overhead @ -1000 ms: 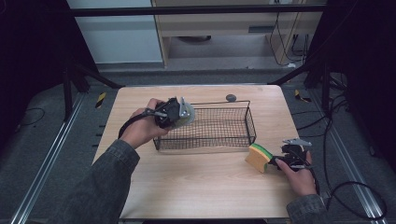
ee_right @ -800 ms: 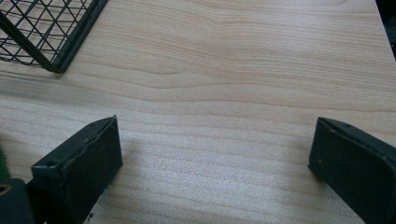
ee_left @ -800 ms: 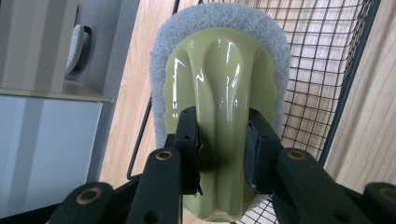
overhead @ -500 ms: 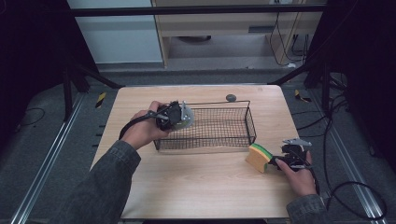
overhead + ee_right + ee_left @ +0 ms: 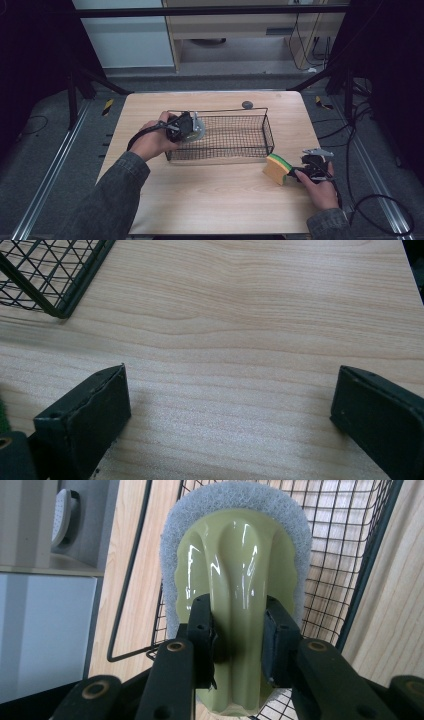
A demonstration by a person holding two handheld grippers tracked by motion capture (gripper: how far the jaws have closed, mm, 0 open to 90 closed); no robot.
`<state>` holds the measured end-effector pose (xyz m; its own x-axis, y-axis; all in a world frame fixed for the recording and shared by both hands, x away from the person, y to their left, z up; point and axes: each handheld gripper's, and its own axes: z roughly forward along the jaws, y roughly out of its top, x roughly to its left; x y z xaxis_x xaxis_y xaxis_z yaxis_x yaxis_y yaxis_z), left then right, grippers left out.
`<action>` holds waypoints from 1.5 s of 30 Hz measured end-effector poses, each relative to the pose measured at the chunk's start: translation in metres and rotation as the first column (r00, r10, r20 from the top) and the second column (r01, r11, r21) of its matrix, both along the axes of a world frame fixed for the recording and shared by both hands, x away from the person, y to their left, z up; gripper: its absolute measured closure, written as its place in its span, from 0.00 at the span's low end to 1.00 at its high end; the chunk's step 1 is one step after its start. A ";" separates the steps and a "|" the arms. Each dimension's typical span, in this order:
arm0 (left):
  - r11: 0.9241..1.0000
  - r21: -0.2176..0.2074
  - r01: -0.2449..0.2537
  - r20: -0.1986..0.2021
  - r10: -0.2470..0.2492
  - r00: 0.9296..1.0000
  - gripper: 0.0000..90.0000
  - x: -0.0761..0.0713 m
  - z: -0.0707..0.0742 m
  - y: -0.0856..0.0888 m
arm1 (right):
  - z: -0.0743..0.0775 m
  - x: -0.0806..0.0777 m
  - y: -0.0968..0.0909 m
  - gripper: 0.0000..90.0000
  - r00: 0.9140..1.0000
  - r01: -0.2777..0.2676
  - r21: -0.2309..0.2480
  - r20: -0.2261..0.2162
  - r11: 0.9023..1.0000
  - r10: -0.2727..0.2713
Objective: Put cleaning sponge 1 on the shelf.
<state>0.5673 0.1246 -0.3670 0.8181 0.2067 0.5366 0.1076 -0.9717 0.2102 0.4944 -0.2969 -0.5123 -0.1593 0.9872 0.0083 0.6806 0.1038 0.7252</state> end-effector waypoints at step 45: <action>0.999 0.010 -0.042 -0.169 0.043 0.985 0.78 0.031 -0.045 0.000 | 0.000 0.000 0.000 0.03 1.000 0.000 0.000 0.000 1.000 0.000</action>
